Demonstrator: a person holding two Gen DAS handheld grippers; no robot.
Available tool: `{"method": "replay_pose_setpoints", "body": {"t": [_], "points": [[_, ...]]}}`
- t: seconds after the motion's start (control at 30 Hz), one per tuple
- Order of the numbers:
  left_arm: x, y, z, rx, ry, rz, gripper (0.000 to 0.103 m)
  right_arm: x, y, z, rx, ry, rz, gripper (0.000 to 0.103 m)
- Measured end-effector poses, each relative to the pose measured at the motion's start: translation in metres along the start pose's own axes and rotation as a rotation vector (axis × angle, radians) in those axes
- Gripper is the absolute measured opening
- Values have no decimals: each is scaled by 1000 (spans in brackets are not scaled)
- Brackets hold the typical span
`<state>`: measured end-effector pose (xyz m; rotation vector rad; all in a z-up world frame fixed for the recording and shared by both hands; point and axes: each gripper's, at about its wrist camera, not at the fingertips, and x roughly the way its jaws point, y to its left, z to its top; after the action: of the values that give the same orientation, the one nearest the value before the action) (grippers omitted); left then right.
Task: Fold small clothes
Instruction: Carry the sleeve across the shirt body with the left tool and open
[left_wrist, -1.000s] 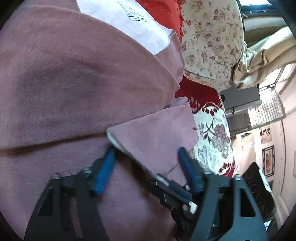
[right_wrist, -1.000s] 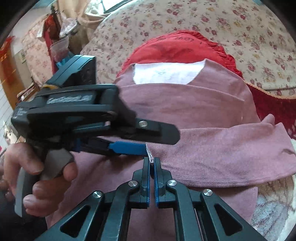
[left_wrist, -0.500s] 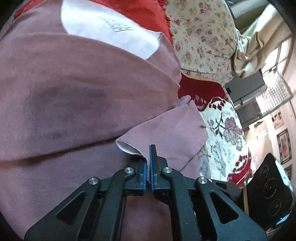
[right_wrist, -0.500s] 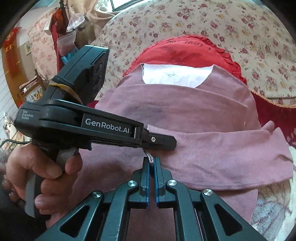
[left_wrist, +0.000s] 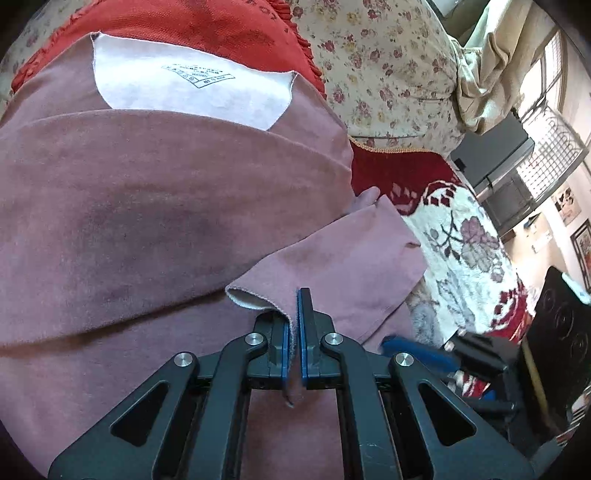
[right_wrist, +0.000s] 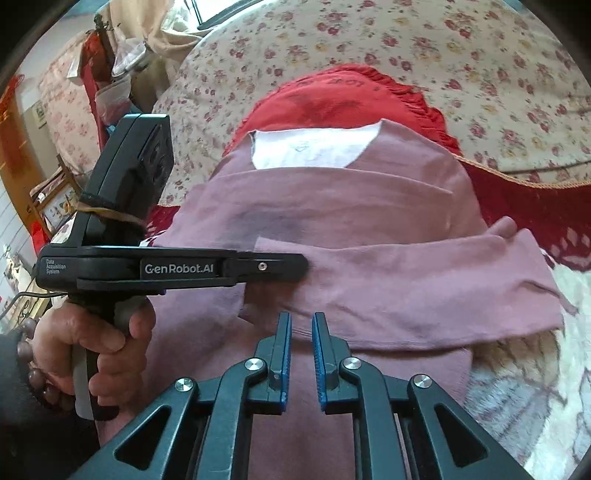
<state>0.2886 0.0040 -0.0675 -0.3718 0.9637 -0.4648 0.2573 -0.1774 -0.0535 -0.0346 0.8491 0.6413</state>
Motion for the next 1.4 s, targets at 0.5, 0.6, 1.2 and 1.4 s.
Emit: {"method": "replay_pose_setpoints", "body": {"t": [0.5,0.6,1.2,1.4], "points": [[-17,-10,6,21,-73,57,1,-70,-156,4,498,-125,-316,11],[-52,-20,19,83,-193,72,1,-71,-172,3,564,-117,-338,11],[-142,87,34,-125,-257,349,1,-20,-164,32,546,-43,-259,11],[-138,120,29,-220,-247,449,1,-9,-147,38,450,-4,-278,11]]}}
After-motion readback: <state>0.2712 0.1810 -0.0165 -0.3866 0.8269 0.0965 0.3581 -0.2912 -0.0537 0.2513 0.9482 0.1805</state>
